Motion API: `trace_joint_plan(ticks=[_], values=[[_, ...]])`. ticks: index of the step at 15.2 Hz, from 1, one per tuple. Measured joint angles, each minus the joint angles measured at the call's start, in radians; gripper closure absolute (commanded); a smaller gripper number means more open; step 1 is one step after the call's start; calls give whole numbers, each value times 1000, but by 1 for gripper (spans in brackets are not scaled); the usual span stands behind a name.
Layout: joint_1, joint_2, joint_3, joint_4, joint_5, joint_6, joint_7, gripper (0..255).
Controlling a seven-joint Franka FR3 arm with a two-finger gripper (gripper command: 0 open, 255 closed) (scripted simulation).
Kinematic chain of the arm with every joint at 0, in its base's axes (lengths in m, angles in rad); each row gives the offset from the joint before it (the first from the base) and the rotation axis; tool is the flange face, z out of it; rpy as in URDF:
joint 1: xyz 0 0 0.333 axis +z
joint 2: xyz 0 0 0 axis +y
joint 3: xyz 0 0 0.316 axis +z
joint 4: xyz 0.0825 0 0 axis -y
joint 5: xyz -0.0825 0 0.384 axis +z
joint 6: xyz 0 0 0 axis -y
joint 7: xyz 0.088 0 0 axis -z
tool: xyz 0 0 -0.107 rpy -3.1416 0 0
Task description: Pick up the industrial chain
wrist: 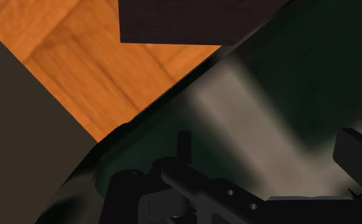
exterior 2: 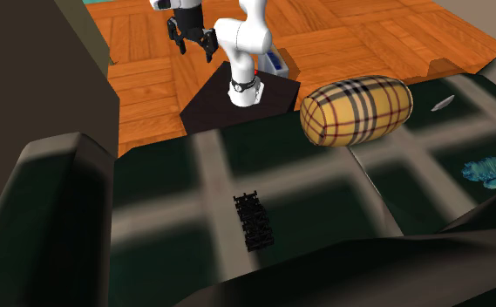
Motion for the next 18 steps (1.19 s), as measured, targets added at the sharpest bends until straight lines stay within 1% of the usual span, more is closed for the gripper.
trace_joint_plan(ticks=[2,7,13,17,18], values=[[3,8,4,-7,4,14,4,0],[35,93,46,-46,46,143,45,0],[77,257,109,-65,94,335,103,0],[98,372,146,-48,113,441,133,0],[101,417,156,-32,115,472,141,0]])
